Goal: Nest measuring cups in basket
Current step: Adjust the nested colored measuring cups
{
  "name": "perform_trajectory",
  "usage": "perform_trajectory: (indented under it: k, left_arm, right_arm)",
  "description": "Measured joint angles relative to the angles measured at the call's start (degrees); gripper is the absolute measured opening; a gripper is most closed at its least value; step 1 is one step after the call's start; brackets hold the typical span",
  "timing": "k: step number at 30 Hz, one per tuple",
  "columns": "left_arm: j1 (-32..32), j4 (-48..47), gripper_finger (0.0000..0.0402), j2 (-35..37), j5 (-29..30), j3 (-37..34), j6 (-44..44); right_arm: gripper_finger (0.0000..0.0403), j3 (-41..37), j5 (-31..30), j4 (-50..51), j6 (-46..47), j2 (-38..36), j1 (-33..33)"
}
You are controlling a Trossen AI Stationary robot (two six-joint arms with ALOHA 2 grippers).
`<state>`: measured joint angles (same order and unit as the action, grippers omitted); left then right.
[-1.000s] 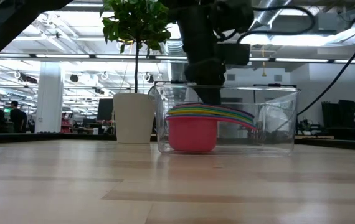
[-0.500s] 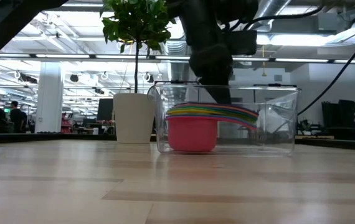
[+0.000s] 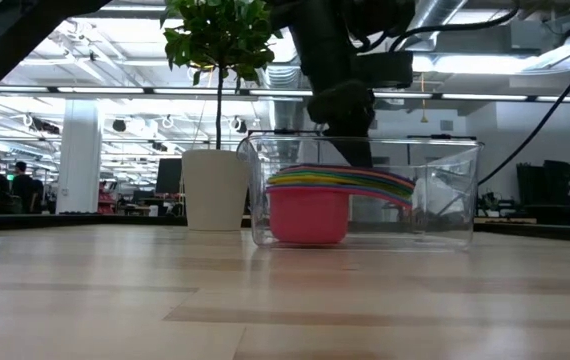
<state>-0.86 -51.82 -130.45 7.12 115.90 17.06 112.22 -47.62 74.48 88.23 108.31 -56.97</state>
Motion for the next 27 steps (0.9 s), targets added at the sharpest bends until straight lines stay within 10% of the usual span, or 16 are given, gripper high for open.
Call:
perform_trajectory:
  k: [27]
  left_arm:
    - [-1.8, 0.7, 0.0000, -2.3, -3.3, 1.6, -0.4]
  right_arm:
    - [0.0111, 0.0, 0.0, -1.4, -1.6, 0.0, -0.4]
